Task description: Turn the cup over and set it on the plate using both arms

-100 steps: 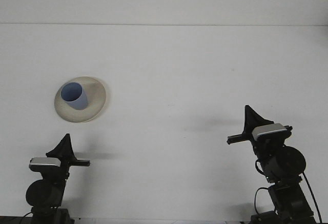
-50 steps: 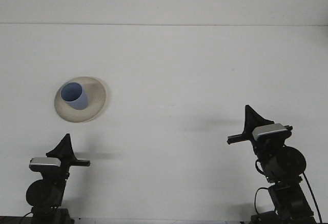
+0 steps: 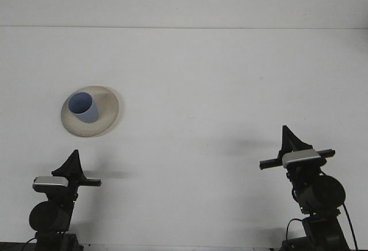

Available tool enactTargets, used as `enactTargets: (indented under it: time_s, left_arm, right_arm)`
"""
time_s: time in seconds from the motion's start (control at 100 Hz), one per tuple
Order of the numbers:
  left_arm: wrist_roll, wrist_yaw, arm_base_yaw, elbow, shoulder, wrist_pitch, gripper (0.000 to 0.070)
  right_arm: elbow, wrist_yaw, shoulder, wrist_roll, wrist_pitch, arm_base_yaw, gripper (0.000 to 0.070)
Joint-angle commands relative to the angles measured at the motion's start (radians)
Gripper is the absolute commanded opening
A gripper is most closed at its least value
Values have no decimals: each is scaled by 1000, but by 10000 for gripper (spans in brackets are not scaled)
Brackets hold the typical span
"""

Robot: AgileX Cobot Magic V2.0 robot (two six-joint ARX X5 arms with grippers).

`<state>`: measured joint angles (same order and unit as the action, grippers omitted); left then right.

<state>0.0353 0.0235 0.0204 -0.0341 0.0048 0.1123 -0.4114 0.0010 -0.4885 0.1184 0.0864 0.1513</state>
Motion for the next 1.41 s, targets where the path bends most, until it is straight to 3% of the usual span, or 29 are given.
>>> enactTargets:
  time_s: [0.0,0.12,0.26,0.39,0.55,1.4]
  left_arm:
    - [-2,2,0,20,0,13,13]
    - [-2,2,0,20,0,13,13]
    - [-2,2,0,20,0,13,13]
    - [-2,2,0,20,0,13,13]
    - [-2,2,0,20,0,14,13]
    - [-2,2,0,20,0,16,13]
  right_arm:
    - [56,-2,82,68,2,-21,0]
    - [179,-4,251,125,-22,-77,0]
    - [270,-6,396,134,-108,-140,0]
    - [327,-54,491,194,-125,-174,0]
    - [400,-63,488,191,-78,-185,0]
    - [399,-56,488,193,-12,-185,0]
